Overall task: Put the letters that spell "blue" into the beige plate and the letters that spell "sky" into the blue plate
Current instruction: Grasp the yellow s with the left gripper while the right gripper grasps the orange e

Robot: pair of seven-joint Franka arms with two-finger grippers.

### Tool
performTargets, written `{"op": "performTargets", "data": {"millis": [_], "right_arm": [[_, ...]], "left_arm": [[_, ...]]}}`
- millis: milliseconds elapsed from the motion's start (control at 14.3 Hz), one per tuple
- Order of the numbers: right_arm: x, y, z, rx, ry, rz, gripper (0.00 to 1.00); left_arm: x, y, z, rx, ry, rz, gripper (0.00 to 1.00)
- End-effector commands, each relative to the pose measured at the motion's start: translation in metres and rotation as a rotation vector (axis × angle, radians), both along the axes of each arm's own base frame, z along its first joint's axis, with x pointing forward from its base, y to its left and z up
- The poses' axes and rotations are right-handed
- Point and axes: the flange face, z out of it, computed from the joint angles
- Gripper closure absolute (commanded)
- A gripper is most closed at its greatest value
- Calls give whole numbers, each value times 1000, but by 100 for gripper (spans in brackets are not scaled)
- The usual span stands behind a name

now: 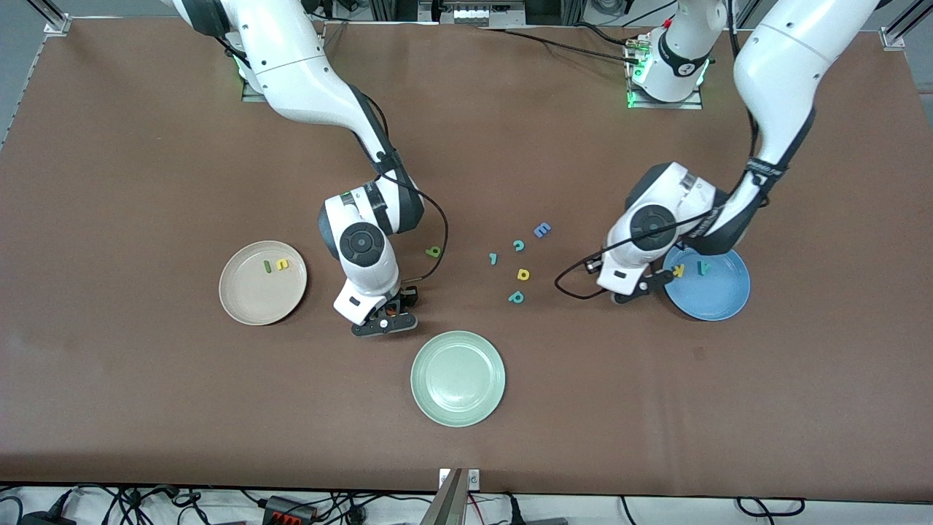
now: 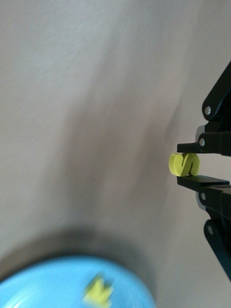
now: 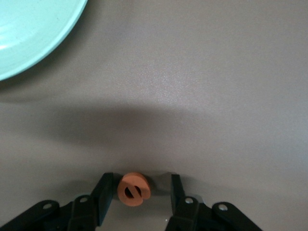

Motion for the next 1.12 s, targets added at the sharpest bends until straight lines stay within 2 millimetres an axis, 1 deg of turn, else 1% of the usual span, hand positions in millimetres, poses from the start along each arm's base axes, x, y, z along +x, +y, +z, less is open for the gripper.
{"op": "performTargets", "data": {"millis": [0,70,210,280,350,420,490,560,630,699,769,839,909,979,1049], "right_arm": [[2,-1,2,8,8,-18,50],[2,-1,1,6,9,-17,50],[2,-1,1,6,9,-18,55],[2,-1,2,8,8,-18,63],[2,-1,2,7,10,-18,66],[2,-1,3,7,8,-17,76],[4,-3,3,8,8,-21,78],[4,-3,4,9,7,-21,83],[5,-5,5,10,6,-24,86],[5,-4,7,11,3,-24,86],[7,-7,8,11,1,-28,86],[11,-14,12,12,-1,-39,86],[19,-36,26,21,3,-76,86],[22,-53,38,22,23,-98,86],[22,-65,52,16,67,-117,86]], "left_arm": [[10,52,23,9,10,-126,96],[14,71,24,-3,24,-177,95],[25,114,25,-35,28,-248,95],[29,128,26,-51,26,-289,95],[35,140,26,-60,22,-316,95],[39,149,22,-67,22,-327,95],[43,161,15,-70,26,-335,95],[47,180,6,-76,31,-350,94],[49,197,1,-88,35,-357,92],[50,206,-3,-100,27,-372,90],[51,205,-3,-108,11,-383,83],[51,205,-4,-108,13,-380,57],[51,205,-5,-108,14,-375,2],[51,206,-3,-108,12,-379,0],[51,206,-3,-108,13,-379,0]]}}
